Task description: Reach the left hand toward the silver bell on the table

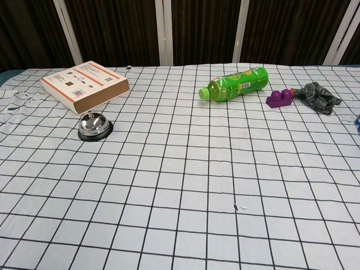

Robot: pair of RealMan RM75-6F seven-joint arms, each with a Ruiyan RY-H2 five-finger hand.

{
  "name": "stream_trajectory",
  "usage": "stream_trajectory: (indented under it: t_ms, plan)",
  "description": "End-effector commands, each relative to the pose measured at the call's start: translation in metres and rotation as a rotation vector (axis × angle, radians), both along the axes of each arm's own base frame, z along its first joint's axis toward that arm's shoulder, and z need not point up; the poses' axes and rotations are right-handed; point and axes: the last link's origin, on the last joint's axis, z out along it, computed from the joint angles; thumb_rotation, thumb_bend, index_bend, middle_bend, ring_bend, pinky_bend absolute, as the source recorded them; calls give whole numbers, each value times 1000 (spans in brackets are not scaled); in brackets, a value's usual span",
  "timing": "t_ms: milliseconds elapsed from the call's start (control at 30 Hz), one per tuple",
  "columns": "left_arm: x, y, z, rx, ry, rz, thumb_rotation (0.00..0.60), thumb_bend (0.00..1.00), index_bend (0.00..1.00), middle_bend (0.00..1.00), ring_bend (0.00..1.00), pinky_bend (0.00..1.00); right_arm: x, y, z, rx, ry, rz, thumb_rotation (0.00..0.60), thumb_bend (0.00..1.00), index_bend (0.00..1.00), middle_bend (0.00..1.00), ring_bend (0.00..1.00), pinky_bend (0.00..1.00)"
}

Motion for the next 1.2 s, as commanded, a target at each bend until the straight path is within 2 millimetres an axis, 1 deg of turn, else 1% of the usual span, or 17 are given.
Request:
stream_trajectory:
  t_ms: [33,367,467,700,800,933,1033,1167,1200]
  plan:
    - [0,0,0,-1,0,-1,600,929,0,0,0,10,0,0,0,-2,1,0,600,388,79,0,0,0]
    - [1,0,0,-1,-3,-8,600,929,0,0,0,10,-1,2,1,1,1,-3,600,388,78,0,0,0]
    - [1,3,-3,-12,5,-9,600,929,0,0,0,10,-1,3,2,2,-2,-12,600,388,78,0,0,1]
    - [3,0,-6,-21,15,-22,600,929,0,0,0,10,1,3,2,5,-5,5,600,388,78,0,0,0]
    - [4,3,-8,-30,13,-40,600,929,0,0,0,10,0,3,2,5,-7,3,600,388,79,0,0,0]
    - [4,14,-15,-44,23,-51,600,929,0,0,0,10,0,3,1,12,-8,1,600,388,79,0,0,1]
    - [4,29,-27,-79,41,-58,600,929,0,0,0,10,1,4,3,9,-11,7,600,388,79,0,0,0]
    - [11,55,-43,-111,28,-108,600,929,0,0,0,10,0,4,4,4,-16,8,600,388,79,0,0,0]
    - [16,69,-50,-118,23,-141,600,929,0,0,0,10,0,5,5,4,-19,8,600,388,79,0,0,0]
